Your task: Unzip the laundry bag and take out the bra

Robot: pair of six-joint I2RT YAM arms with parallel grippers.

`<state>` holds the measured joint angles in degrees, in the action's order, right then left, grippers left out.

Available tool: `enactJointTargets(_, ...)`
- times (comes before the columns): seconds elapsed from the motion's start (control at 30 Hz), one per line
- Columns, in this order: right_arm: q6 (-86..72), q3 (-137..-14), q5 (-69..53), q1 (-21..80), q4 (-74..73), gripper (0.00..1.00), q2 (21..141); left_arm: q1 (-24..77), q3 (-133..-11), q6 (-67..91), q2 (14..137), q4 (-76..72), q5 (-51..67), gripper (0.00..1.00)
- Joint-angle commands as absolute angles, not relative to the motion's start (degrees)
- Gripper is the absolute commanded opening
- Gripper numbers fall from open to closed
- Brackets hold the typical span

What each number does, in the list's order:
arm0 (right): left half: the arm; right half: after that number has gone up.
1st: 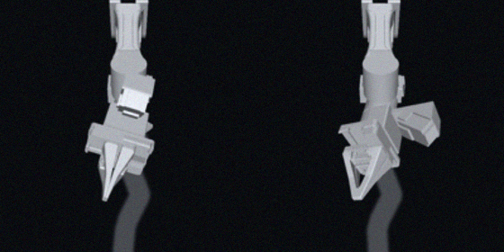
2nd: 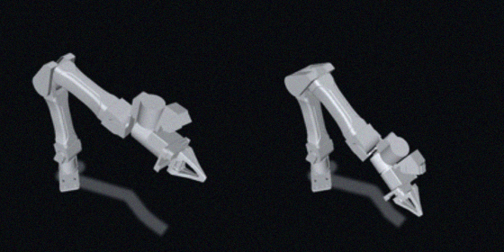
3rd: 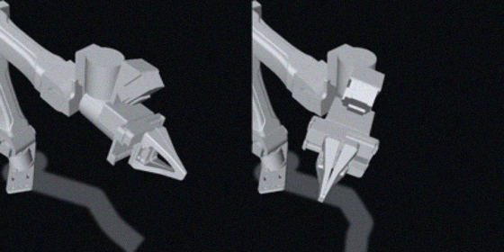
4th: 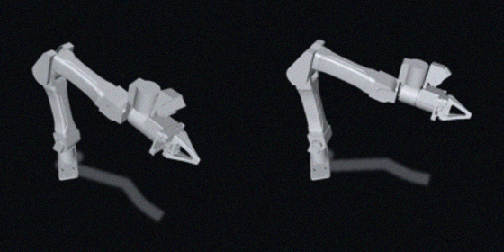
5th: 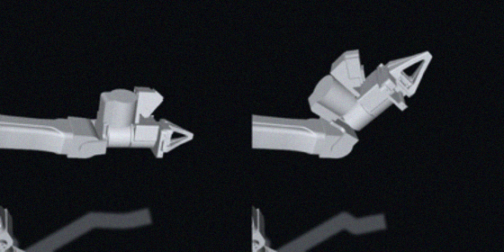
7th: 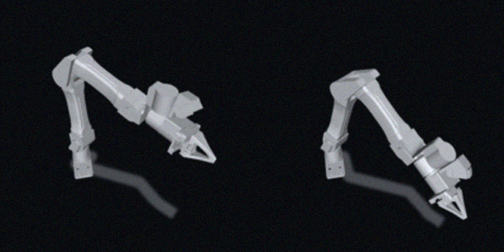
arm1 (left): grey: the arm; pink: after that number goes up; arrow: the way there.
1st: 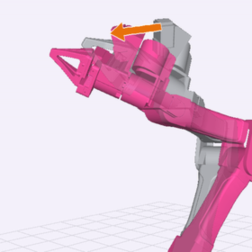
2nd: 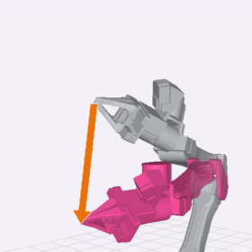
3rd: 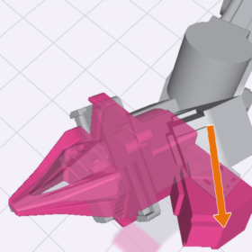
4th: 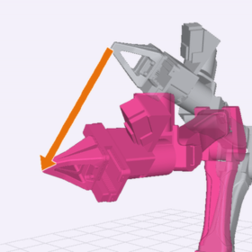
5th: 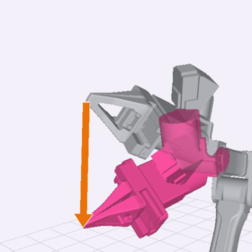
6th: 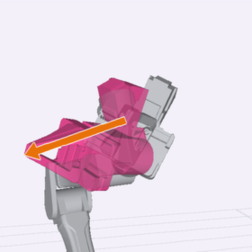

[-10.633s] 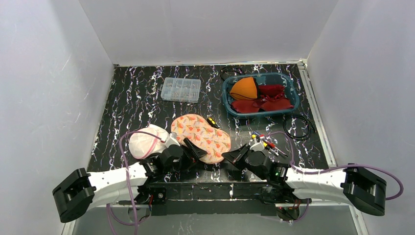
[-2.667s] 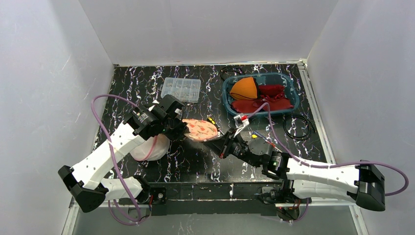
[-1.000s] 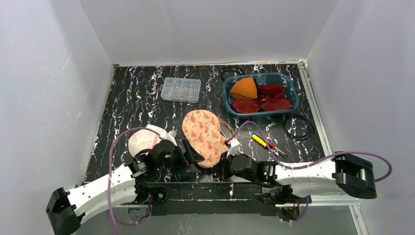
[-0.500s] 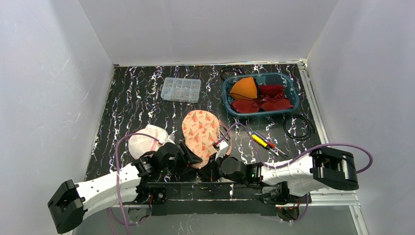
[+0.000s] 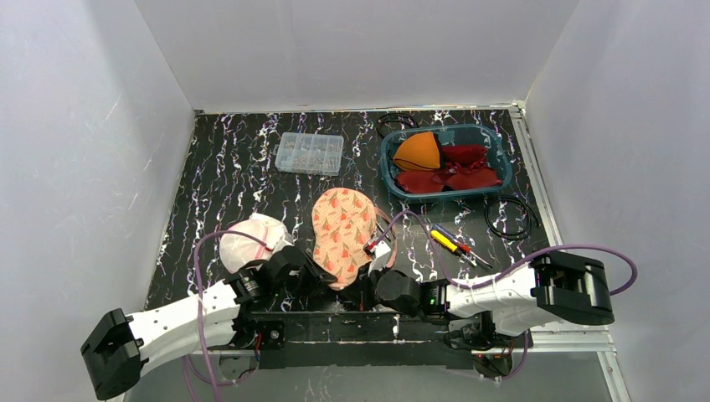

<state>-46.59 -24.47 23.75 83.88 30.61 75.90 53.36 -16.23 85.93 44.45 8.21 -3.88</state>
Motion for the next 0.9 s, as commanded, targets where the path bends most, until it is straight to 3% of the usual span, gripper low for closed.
enactJointTargets(0.0,-46.1,-27.8,26.8,84.8,26.4,0.01,73.9,53.3,-17.5,85.0,43.7,14.7,-8.6,0.15)
enactJointTargets(0.23,-48.1,-26.2,30.8,85.0,17.9,0.01,69.1,53.3,-18.6,82.8,43.2,15.9,-9.0,0.0)
enactJointTargets(0.6,-49.7,-24.9,37.8,84.9,1.5,0.01,60.1,53.3,-23.7,69.9,47.7,16.4,-7.9,0.0)
enactJointTargets(0.87,-46.4,-23.6,35.7,85.0,-3.7,0.01,54.6,52.6,-31.2,54.5,58.0,16.6,-5.8,0.0)
